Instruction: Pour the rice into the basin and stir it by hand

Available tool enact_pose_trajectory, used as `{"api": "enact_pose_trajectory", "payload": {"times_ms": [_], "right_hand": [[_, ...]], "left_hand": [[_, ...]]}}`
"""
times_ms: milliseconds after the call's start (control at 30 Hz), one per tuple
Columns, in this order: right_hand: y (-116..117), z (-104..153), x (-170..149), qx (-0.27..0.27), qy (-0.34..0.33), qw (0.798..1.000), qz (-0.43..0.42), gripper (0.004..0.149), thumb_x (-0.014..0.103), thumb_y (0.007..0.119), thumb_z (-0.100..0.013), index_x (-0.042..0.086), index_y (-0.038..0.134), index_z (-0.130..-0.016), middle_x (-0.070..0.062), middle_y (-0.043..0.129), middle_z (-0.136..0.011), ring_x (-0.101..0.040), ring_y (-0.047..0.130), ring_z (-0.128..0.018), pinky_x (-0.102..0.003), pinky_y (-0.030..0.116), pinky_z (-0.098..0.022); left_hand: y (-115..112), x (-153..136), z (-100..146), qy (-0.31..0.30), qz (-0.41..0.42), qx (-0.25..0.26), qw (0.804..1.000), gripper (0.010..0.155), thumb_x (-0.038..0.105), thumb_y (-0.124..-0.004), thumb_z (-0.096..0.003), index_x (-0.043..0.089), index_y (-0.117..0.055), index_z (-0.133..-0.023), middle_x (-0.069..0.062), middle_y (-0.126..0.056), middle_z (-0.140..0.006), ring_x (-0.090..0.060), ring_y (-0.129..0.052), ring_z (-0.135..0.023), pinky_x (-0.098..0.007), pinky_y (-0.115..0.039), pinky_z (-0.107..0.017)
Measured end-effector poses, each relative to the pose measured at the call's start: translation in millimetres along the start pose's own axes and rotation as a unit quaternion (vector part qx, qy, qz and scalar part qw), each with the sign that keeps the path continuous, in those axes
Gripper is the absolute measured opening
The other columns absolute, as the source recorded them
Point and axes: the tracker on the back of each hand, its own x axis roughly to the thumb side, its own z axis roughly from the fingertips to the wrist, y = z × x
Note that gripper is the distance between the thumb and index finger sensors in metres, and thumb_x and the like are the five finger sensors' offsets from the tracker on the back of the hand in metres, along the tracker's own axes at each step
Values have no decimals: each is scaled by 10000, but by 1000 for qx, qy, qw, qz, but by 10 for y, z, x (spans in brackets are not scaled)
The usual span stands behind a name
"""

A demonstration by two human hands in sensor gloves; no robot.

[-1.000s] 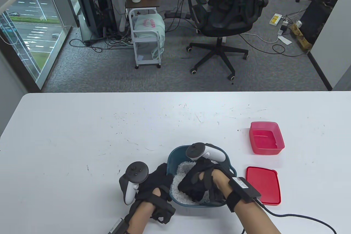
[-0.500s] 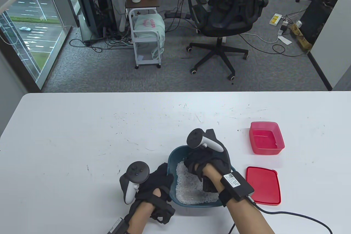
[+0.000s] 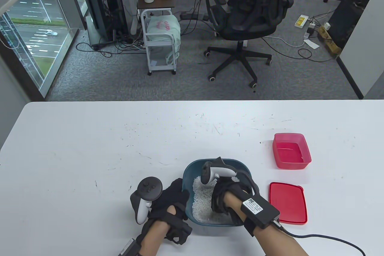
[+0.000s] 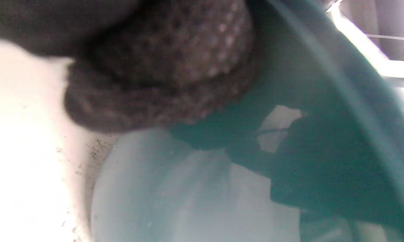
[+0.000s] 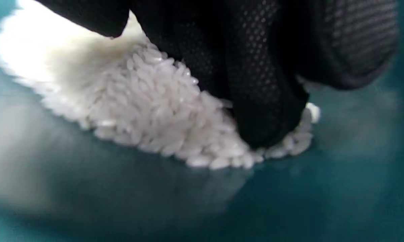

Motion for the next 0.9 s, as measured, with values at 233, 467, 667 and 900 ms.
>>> {"api": "enact_pose_trajectory", "payload": {"times_ms": [233, 467, 667, 900], "right_hand": [[-42, -36, 21, 50, -206, 959, -185, 644, 393, 771, -352, -30, 828, -834, -290, 925, -793, -512, 963, -610, -613, 816, -399], [-326, -53, -13, -50, -184, 954, -232, 654, 407, 717, -393, 103, 606, -961, -180, 620, -996, -446, 643, -883, -643, 613, -570], [-481, 43, -110, -182, -29, 974, -133, 624, 411, 724, -399, 73, 719, -923, -207, 770, -917, -462, 787, -796, -642, 667, -525], [-321, 100, -191, -147, 115, 982, 9, 639, 408, 734, -387, -25, 797, -853, -302, 918, -762, -511, 936, -585, -583, 792, -387]], "left_hand": [[1, -2, -7, -7, 1, -6, 1000, 653, 308, -798, -482, -18, -627, -1022, -316, -826, -898, -167, -1085, -49, -254, -964, 33], [3, 4, -14, -14, -4, -11, 1000, 655, 303, -797, -484, -21, -621, -1024, -323, -819, -899, -169, -1085, -53, -258, -962, 30], [2, 5, -17, -15, -8, -10, 1000, 654, 304, -799, -482, -21, -624, -1023, -320, -825, -897, -168, -1089, -54, -258, -965, 29], [-2, 5, -10, -4, -5, -5, 1000, 649, 304, -796, -483, -17, -624, -1020, -314, -825, -898, -164, -1089, -53, -255, -967, 30]]}}
